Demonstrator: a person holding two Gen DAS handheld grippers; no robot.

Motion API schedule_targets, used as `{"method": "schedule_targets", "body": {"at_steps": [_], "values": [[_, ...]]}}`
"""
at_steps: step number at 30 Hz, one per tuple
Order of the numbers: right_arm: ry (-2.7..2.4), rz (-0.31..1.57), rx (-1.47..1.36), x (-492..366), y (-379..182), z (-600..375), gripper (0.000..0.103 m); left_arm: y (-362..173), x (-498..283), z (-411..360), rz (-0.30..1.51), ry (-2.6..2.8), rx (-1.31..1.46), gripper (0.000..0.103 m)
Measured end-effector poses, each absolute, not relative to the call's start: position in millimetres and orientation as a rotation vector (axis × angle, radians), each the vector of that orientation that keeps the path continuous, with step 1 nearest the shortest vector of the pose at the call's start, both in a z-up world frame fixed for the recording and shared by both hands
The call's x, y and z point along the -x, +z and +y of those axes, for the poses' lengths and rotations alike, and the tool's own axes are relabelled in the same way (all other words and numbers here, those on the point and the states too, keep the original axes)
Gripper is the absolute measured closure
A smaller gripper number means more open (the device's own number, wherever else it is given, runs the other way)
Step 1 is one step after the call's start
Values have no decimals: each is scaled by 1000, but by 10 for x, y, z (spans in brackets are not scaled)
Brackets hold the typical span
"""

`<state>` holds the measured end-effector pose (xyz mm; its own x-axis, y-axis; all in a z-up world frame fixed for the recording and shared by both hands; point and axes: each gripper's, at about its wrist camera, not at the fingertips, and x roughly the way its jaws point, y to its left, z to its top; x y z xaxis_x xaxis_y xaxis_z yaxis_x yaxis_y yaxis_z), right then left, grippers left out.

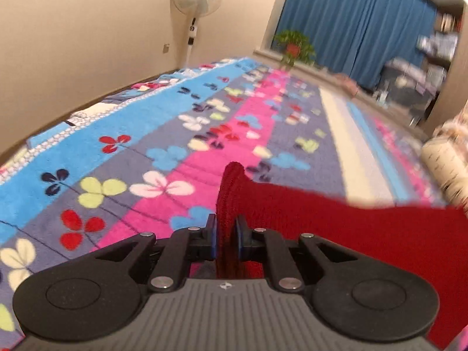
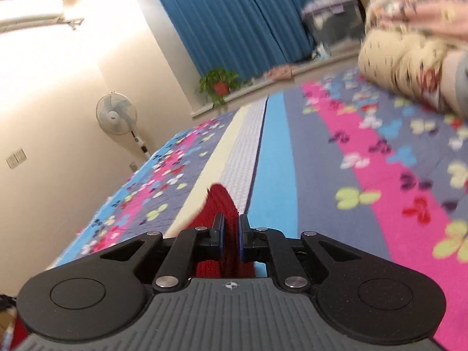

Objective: Fold small clothes

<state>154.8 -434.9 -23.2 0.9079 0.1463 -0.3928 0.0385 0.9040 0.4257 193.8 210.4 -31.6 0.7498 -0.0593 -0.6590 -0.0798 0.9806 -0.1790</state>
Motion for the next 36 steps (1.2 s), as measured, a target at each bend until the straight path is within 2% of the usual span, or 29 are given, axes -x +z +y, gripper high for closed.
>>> {"method": "schedule_targets", "body": {"at_steps": [3,4,5,6,7,9,10,12,19,29,30,31,32,33,34,36], "values": [[-1,563,-446,-1699,-455,-4380,90,-480,-1987,2154,845,27,243,86],[-37,635,-443,-1764,-553,-4386,77,-539,-1993,2190,893,19,273,83],[-61,713,-437,-1825,-649,-4396,68,-578,-1990,2234,928,6,309,80],[-74,759,-437,-1841,-708,-4407,62,-592,-1965,2265,946,-5,342,68],[-89,789,-442,-1825,-745,-4423,62,-588,-1928,2294,954,-14,360,54],[-86,810,-464,-1760,-732,-4414,62,-572,-1850,2272,969,-46,360,42],[-71,809,-470,-1710,-692,-4415,62,-574,-1813,2234,984,-61,337,41],[-22,805,-447,-1591,-591,-4377,61,-587,-1720,2119,1007,-64,263,41],[60,847,-345,-1239,-439,-4219,50,-554,-1389,1987,1006,-115,185,41],[62,946,-335,-884,-607,-4172,48,-515,-1048,2027,1039,-155,172,41],[66,951,-335,-867,-620,-4170,52,-530,-1027,2026,1049,-160,175,41],[76,953,-339,-848,-622,-4171,69,-547,-1002,2023,1060,-170,178,44],[92,947,-347,-828,-613,-4175,85,-561,-979,2014,1068,-185,174,51],[99,935,-353,-806,-587,-4179,90,-563,-949,1990,1072,-207,161,71],[94,915,-356,-780,-548,-4185,90,-551,-919,1968,1062,-207,127,84],[82,901,-377,-738,-496,-4217,90,-547,-873,1968,1052,-195,108,85]]}}
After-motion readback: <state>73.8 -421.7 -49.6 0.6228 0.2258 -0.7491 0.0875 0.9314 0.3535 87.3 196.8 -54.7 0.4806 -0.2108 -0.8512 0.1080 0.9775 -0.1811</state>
